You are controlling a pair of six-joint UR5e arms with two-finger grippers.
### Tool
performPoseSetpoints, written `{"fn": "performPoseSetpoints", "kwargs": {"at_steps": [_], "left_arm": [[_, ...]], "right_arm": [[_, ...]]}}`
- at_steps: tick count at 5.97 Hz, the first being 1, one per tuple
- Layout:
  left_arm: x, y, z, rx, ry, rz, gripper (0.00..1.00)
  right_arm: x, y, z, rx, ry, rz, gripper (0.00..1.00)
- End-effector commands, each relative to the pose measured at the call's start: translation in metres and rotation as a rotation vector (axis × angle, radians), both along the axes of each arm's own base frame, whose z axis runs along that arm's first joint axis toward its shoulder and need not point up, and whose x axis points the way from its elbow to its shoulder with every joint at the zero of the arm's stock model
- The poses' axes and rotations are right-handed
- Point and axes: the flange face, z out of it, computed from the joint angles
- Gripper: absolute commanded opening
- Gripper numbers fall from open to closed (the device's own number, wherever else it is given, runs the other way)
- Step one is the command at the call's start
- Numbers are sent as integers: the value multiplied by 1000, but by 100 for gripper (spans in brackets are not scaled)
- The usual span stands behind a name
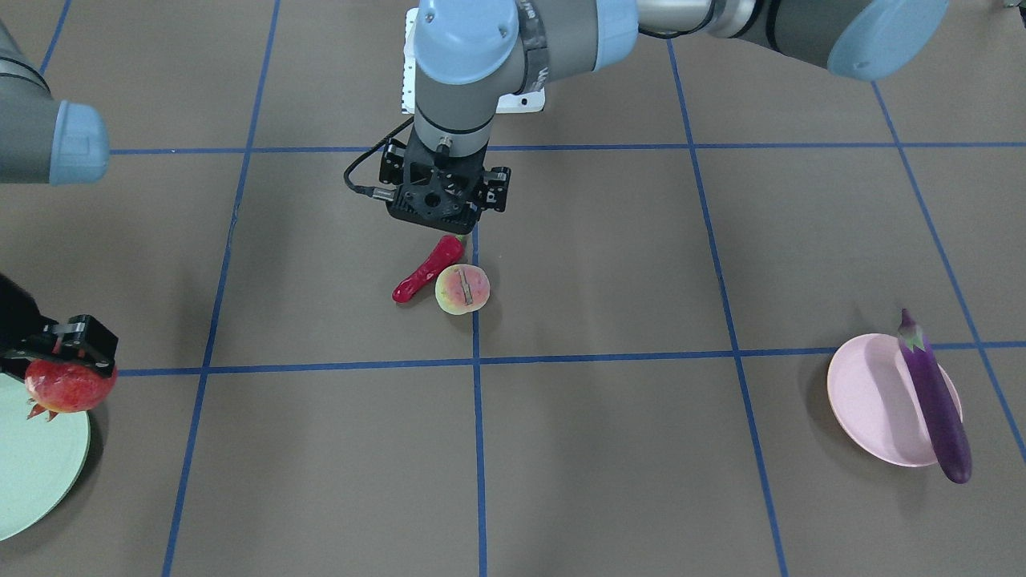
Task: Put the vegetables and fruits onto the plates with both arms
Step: 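Lift pomegranate toward green plate with right gripper while left gripper reaches for chili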
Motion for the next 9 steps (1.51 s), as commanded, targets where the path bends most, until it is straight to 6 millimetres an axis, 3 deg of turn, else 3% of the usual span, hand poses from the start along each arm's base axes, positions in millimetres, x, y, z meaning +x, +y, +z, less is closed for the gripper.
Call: {"fn": "performPoseSetpoints", "kwargs": {"at_steps": [1, 2, 3, 4, 6, 9], "left_arm": [[65, 3, -2, 68, 3, -5, 98], [86, 16, 8, 93, -20, -7, 96], [115, 41, 13, 175, -70, -42, 94], [124, 35, 19, 185, -102, -54, 93], [130, 30, 27, 213, -128, -46, 92], [133, 25, 31, 234, -138, -68, 90]], "right_arm": [[32, -29, 50, -5, -69, 18, 0], [37, -39, 77, 4, -78, 27, 0], [50, -42, 80, -13, -111, 33, 0], [55, -44, 98, -43, -145, 15, 0], [49, -50, 144, -60, -121, 7, 0], [20, -47, 177, -84, -31, -18, 0]]}}
